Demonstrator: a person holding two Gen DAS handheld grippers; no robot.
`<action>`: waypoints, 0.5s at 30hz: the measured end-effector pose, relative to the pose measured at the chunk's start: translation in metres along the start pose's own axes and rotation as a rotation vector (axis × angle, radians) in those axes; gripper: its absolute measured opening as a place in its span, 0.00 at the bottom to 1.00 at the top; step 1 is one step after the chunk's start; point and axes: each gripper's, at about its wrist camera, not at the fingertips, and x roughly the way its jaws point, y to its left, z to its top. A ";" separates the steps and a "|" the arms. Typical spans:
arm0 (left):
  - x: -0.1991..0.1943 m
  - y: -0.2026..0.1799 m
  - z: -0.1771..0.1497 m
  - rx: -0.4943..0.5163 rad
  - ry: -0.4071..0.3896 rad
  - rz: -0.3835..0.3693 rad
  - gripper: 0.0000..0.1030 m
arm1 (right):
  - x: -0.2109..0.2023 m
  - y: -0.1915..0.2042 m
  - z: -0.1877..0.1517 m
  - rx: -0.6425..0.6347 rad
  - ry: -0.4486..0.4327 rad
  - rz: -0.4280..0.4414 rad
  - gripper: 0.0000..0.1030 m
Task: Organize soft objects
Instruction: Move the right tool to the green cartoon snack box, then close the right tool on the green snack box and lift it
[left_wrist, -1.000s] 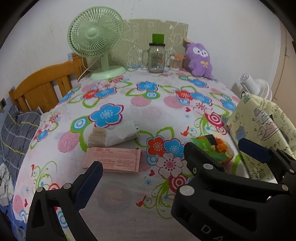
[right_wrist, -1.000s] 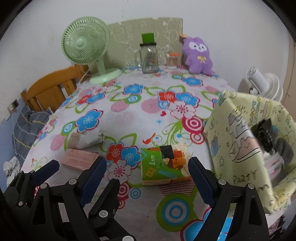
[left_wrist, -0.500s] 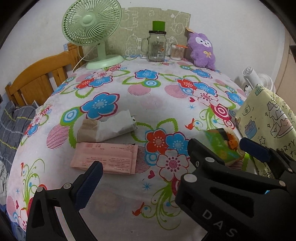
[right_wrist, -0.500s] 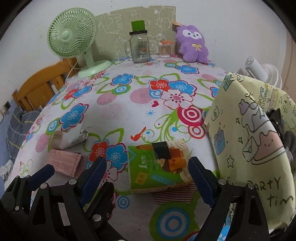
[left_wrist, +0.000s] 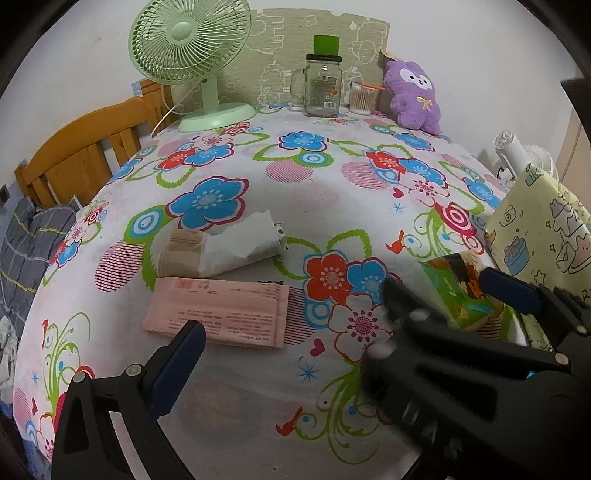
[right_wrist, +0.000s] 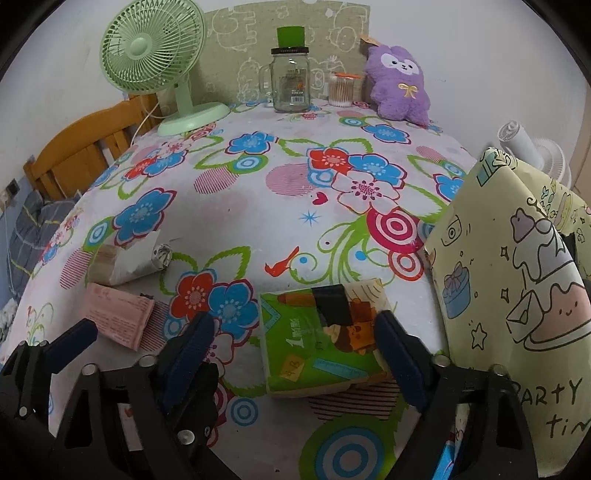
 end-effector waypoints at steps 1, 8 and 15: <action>0.000 0.000 0.000 0.005 -0.001 0.006 0.99 | 0.000 0.001 0.000 -0.008 -0.004 -0.017 0.61; -0.001 0.002 -0.002 -0.002 0.007 -0.009 0.98 | -0.003 0.007 -0.001 -0.039 -0.004 0.016 0.55; -0.011 0.017 -0.001 -0.050 -0.010 0.004 0.98 | -0.011 0.022 0.003 -0.072 -0.018 0.113 0.55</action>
